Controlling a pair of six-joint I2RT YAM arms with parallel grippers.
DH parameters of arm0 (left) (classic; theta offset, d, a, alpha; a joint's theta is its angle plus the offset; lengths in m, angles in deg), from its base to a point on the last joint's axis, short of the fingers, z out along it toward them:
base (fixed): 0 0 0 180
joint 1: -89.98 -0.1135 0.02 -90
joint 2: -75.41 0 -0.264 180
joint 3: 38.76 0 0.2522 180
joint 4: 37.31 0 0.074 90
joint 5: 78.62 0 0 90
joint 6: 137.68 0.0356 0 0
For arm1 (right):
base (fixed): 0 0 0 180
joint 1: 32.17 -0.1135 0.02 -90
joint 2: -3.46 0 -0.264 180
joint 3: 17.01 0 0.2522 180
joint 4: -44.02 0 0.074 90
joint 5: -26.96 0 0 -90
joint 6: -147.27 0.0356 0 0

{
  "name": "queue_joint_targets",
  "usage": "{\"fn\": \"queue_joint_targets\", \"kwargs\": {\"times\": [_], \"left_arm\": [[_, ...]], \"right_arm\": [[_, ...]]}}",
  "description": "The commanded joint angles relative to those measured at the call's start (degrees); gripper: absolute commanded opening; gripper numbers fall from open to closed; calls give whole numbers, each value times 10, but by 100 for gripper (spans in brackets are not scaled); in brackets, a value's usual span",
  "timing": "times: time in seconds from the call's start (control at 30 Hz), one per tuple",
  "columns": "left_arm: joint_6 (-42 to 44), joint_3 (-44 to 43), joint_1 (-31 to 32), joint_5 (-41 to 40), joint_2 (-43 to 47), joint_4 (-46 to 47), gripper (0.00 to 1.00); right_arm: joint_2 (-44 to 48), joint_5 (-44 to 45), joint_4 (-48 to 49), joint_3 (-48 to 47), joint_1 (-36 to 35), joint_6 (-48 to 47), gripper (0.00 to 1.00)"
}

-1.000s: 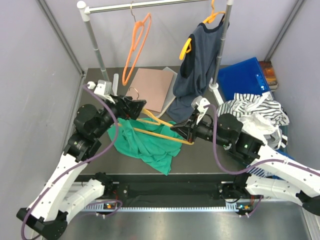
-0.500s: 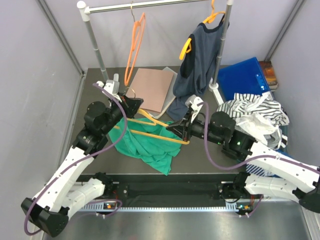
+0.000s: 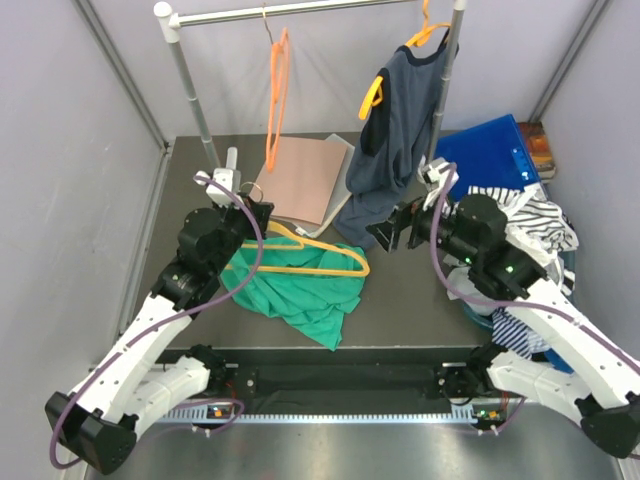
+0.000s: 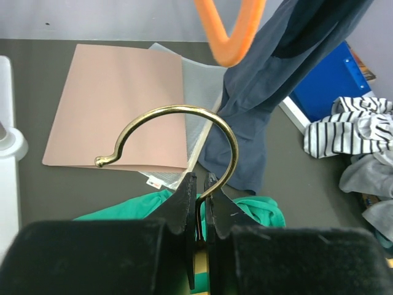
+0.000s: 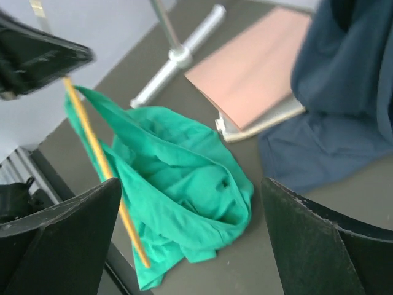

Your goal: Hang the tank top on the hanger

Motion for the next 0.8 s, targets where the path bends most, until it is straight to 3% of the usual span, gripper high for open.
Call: {"fn": "queue_joint_targets", "kwargs": {"times": [0.0,0.13,0.4,0.77], "left_arm": [[33,3,1,-29,14,10,0],[41,4,1,-32,14,2,0],[46,10,1,-32,11,2,0],[50,11,1,-30,-1,12,0]], "right_arm": [[-67,-29,-38,32,30,42,92],[-118,-2,-22,60,30,58,84],[-217,11,21,95,29,53,78],[-306,1,82,71,24,46,67]]}}
